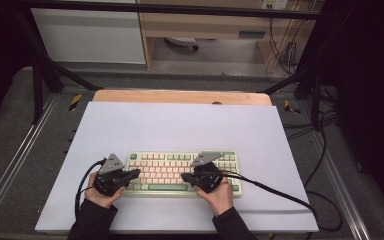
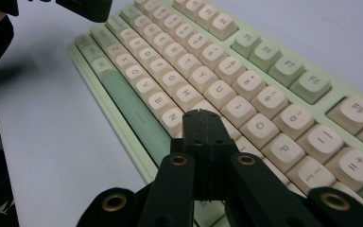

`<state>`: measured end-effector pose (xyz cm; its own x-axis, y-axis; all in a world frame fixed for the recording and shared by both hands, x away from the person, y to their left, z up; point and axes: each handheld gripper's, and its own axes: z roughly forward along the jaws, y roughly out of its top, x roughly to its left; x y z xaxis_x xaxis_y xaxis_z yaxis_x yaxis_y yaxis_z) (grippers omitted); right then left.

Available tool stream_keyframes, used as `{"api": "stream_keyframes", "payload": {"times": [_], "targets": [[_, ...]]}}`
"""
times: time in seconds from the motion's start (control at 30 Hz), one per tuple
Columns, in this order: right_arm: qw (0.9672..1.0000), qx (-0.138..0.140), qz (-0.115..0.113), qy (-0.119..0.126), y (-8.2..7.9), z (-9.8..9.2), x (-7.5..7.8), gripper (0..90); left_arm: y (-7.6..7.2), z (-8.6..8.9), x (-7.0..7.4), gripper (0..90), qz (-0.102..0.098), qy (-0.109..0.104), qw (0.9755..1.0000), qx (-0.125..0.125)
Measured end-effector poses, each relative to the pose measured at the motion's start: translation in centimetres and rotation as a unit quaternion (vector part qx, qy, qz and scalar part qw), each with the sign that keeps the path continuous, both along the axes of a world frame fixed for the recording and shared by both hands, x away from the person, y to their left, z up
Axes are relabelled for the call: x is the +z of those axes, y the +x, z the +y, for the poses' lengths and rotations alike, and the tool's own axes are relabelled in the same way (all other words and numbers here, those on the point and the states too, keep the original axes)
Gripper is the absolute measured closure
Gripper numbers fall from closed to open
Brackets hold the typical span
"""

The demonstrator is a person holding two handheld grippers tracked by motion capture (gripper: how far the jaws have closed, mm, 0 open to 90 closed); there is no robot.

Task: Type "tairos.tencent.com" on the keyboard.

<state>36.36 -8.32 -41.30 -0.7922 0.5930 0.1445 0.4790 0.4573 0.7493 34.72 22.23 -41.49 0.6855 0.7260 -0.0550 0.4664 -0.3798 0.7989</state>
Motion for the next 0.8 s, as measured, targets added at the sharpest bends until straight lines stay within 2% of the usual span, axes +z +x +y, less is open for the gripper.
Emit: {"api": "stream_keyframes", "payload": {"times": [0.27,0.8], "targets": [[0.9999,-0.011,0.002,0.002,-0.1,-1.5,0.0,90.0,-0.1,-0.4,0.2,90.0,0.0,0.001,1.0,-0.006],[0.9998,-0.021,0.003,0.004,-0.5,-2.9,-0.3,90.0,-0.2,-2.3,0.2,90.0,0.0,0.006,0.9996,-0.028]]}}
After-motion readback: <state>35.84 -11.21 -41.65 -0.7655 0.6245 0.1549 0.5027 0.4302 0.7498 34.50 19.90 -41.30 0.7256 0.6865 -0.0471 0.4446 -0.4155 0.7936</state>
